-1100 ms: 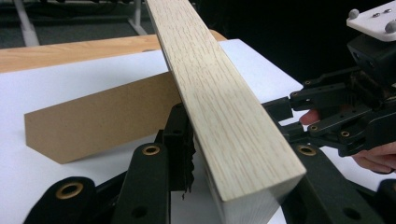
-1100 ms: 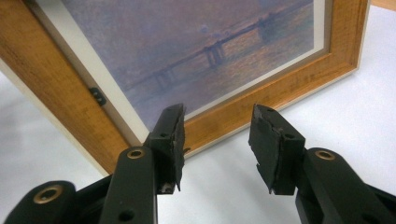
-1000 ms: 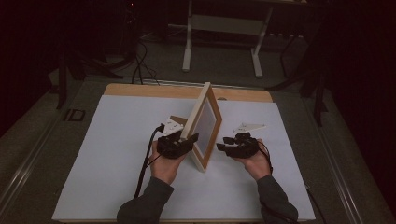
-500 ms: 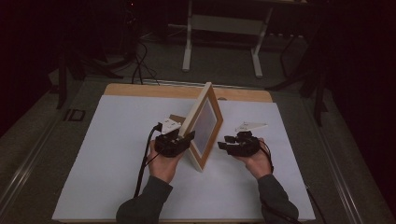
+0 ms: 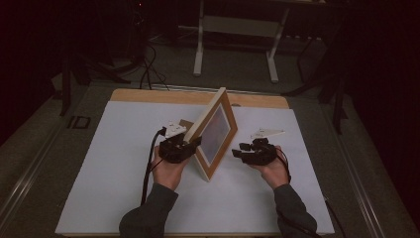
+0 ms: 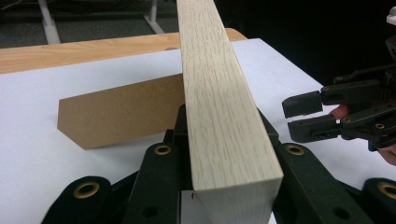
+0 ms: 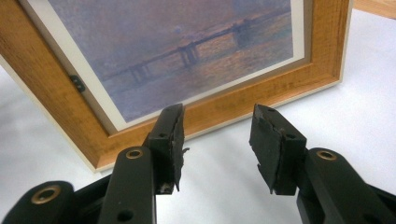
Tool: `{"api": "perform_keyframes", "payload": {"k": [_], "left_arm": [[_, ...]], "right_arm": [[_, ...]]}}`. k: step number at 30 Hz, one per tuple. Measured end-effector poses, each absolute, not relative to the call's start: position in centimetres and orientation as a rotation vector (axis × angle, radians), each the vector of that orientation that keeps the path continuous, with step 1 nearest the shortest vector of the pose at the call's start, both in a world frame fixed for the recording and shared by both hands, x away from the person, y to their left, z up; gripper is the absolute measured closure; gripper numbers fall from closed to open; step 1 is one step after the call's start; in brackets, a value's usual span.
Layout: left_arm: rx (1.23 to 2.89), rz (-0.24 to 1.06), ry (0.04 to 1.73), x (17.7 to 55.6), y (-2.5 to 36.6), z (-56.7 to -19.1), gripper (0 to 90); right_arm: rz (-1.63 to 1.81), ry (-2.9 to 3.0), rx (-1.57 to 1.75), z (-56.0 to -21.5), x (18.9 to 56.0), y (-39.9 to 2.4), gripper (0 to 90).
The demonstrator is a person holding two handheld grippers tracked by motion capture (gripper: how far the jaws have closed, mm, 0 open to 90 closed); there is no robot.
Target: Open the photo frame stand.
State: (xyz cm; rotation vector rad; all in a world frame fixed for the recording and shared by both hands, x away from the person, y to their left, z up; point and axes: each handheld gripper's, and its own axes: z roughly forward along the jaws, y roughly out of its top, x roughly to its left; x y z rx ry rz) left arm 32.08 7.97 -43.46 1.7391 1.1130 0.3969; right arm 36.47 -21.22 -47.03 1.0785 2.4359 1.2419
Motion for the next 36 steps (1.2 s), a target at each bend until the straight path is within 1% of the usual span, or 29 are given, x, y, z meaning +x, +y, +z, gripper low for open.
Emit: {"api": "perform_keyframes", "payload": {"k": [11, 36], "left_arm": [[1.749, 0.316, 1.075, 33.0, 9.5, -43.5, 73.1], [1.775, 0.198, 1.011, 34.3, 11.6, -43.6, 74.0]], "right_arm": [[1.236, 2.422, 1.082, -46.8, 36.8, -21.2, 53.4], [1.233, 2.367, 1.089, -45.9, 38.1, -21.5, 51.2]]}}
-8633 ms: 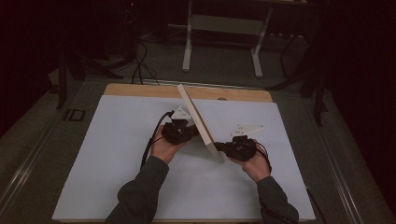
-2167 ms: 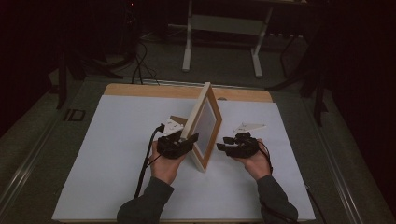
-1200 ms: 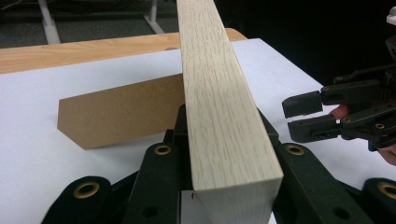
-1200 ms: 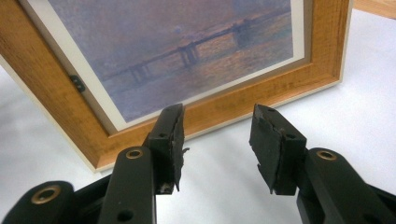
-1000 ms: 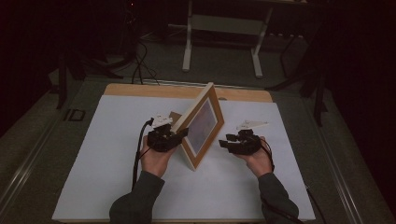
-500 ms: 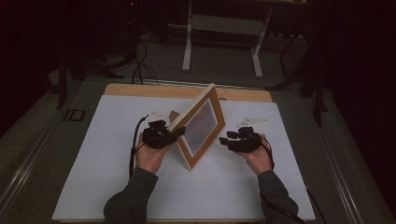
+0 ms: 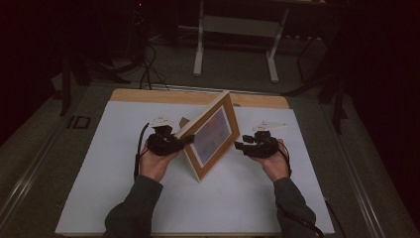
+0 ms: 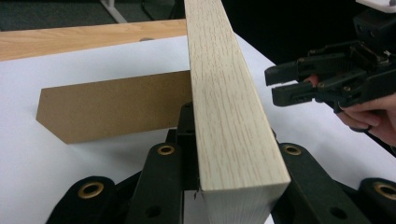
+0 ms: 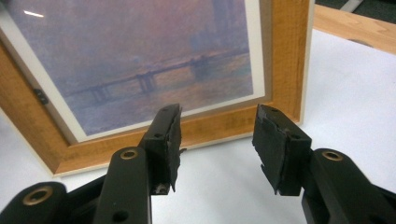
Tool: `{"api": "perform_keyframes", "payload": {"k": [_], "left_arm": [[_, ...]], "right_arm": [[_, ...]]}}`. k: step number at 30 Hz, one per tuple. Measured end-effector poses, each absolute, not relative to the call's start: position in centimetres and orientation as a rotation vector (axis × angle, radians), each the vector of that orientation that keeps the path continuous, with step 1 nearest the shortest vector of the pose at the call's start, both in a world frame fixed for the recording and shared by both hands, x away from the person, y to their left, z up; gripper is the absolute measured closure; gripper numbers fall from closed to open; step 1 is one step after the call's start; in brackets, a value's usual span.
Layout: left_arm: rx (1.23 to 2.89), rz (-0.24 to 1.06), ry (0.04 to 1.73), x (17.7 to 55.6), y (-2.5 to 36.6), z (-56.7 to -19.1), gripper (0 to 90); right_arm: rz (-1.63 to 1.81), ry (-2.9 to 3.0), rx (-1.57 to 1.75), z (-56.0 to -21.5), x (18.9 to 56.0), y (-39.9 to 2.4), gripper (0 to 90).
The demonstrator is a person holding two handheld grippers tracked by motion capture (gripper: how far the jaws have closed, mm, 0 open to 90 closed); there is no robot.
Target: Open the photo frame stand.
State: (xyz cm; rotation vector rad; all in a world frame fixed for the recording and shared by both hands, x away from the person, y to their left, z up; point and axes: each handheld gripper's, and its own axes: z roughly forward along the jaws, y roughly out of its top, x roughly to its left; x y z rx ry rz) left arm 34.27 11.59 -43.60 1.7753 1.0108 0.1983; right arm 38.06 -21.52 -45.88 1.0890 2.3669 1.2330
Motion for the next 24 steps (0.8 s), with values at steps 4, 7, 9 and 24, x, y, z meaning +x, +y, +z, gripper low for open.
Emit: {"api": "perform_keyframes", "payload": {"k": [4, 7, 9, 24], "left_arm": [[1.773, 0.181, 1.004, 34.4, 11.8, -43.6, 74.0], [1.778, 0.177, 0.998, 34.4, 11.9, -43.6, 74.0], [1.78, 0.174, 0.994, 34.5, 12.0, -43.6, 74.0], [1.799, 0.147, 0.966, 35.0, 12.5, -43.6, 74.0]], "right_arm": [[1.234, 2.362, 1.086, -45.8, 38.3, -21.5, 51.2], [1.233, 2.36, 1.087, -45.8, 38.4, -21.6, 51.3], [1.232, 2.361, 1.09, -45.8, 38.5, -21.5, 51.4], [1.223, 2.351, 1.086, -45.2, 39.2, -21.9, 51.0]]}}
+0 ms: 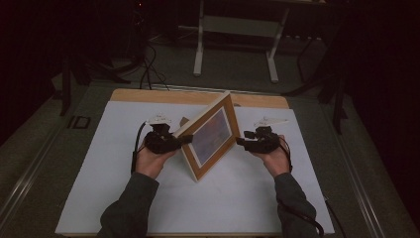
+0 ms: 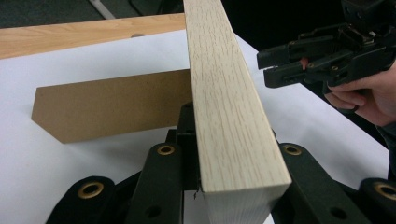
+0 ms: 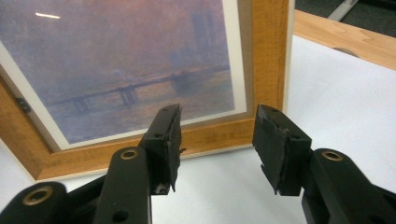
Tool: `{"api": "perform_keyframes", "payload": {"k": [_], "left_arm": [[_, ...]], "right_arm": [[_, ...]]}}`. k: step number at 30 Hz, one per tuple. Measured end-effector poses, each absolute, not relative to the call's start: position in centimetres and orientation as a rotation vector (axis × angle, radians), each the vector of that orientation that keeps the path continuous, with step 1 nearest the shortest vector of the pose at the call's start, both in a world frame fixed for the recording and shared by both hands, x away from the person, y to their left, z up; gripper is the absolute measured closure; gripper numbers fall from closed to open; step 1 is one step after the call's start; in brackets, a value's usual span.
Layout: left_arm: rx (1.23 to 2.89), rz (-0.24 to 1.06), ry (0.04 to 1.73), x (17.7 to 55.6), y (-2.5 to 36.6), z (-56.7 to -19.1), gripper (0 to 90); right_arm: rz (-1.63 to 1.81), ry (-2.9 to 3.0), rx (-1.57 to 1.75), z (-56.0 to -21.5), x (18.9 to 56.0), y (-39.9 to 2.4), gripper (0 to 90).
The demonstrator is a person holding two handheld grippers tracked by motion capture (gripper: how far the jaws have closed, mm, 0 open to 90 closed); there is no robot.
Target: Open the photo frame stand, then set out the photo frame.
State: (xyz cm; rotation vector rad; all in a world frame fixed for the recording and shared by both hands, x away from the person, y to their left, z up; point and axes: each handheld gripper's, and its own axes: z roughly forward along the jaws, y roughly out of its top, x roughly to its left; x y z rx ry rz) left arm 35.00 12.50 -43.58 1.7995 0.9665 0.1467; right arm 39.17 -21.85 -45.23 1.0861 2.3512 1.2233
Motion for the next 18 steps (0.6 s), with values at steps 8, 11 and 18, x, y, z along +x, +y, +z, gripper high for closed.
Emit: {"api": "perform_keyframes", "payload": {"k": [8, 11, 18], "left_arm": [[1.798, 0.128, 0.955, 35.22, 12.73, -43.62, 74.0], [1.802, 0.126, 0.949, 35.28, 12.79, -43.61, 74.0], [1.809, 0.119, 0.937, 35.39, 12.89, -43.6, 73.9]], "right_arm": [[1.223, 2.334, 1.09, -44.66, 39.58, -22.26, 50.4], [1.228, 2.328, 1.09, -44.5, 39.71, -22.27, 50.2], [1.24, 2.318, 1.096, -44.41, 40.06, -22.2, 49.8]]}}
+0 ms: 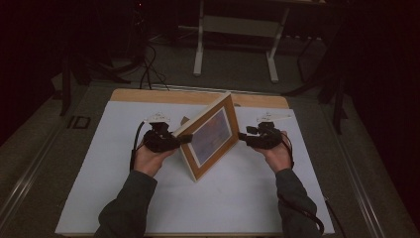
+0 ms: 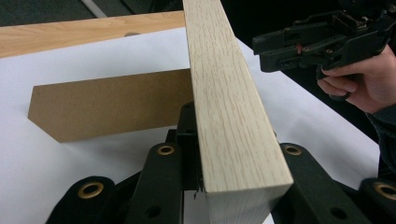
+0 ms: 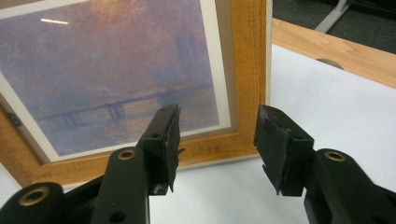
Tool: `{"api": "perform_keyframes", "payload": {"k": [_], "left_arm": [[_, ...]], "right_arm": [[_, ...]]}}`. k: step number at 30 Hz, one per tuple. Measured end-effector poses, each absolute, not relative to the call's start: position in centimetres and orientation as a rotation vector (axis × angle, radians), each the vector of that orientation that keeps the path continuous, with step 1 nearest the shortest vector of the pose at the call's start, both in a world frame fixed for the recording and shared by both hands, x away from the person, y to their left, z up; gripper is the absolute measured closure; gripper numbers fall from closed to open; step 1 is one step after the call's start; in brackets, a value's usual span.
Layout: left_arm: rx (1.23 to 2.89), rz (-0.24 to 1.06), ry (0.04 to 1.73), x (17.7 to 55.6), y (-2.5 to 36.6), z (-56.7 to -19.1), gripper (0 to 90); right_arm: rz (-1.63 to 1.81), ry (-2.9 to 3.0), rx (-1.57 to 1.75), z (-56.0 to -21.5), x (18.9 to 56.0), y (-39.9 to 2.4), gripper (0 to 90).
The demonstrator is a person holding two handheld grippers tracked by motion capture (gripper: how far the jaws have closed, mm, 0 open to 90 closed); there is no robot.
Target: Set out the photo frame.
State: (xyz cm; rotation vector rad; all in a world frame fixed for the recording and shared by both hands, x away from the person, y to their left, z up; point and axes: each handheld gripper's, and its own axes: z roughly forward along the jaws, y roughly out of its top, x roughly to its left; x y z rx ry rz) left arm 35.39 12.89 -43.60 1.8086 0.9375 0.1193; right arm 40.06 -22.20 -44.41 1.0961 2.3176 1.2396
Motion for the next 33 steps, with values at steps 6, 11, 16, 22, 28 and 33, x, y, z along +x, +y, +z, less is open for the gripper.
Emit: {"api": "perform_keyframes", "payload": {"k": [6, 11, 16, 22, 28, 33], "left_arm": [[1.816, 0.109, 0.923, 35.5, 13.0, -43.5, 73.9], [1.829, 0.099, 0.904, 35.7, 13.0, -43.5, 73.8], [1.835, 0.071, 0.879, 36.0, 13.2, -43.5, 74.0], [1.84, 0.045, 0.861, 36.4, 13.4, -43.6, 73.9], [1.856, 0.028, 0.842, 36.7, 13.6, -43.6, 73.8], [1.87, 0.014, 0.824, 37.0, 13.8, -43.5, 73.8]], "right_arm": [[1.239, 2.312, 1.106, -44.6, 40.4, -22.2, 48.8], [1.238, 2.305, 1.117, -44.8, 40.6, -22.3, 47.8], [1.238, 2.299, 1.12, -45.0, 40.9, -22.3, 45.6], [1.242, 2.291, 1.115, -44.8, 41.4, -22.1, 42.9], [1.243, 2.284, 1.111, -44.4, 42.0, -21.8, 40.9], [1.257, 2.28, 1.109, -44.1, 42.7, -21.5, 38.6]]}}
